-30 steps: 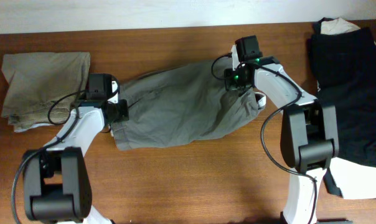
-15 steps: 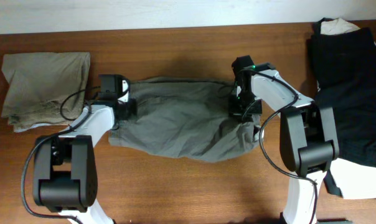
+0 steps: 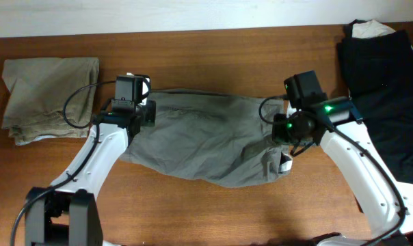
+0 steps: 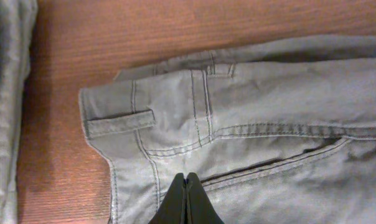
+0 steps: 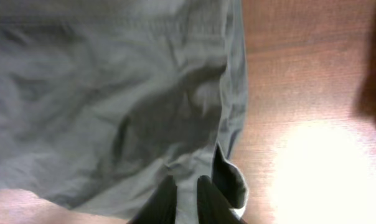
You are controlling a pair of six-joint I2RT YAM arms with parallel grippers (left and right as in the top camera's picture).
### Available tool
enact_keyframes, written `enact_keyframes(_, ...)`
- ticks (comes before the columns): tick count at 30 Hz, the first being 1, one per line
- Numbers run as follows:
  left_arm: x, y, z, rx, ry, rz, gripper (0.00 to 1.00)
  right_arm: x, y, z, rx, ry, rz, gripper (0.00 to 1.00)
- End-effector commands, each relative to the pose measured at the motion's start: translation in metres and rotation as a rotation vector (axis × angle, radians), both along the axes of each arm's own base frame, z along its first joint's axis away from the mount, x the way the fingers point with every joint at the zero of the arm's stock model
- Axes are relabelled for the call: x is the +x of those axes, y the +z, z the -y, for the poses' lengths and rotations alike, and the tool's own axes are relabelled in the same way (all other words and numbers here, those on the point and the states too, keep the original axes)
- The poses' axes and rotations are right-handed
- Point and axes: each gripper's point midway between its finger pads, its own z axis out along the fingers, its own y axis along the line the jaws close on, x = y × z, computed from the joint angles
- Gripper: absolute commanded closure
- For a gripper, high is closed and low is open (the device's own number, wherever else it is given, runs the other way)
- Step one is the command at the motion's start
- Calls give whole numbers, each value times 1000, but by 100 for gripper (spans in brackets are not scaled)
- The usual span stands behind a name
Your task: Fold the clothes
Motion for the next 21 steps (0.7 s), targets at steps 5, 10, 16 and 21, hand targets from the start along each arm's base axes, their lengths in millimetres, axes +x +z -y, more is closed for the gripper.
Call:
enact_keyframes(5,-6,-47,2,14,-22,-118,99,32,-13,16,27,-119,106,46)
enact_keyframes(10,-7,-59,2,15,-24,-146,100,74,-50,30,119,-118,106,45)
enact_keyframes(16,-7,-59,2,15,-23,-145,100,101,-110,23,156,-94,60,45)
enact_keyframes(21,-7,-59,4,5,-29,-145,100,107,-132,19,173,-89,45,46)
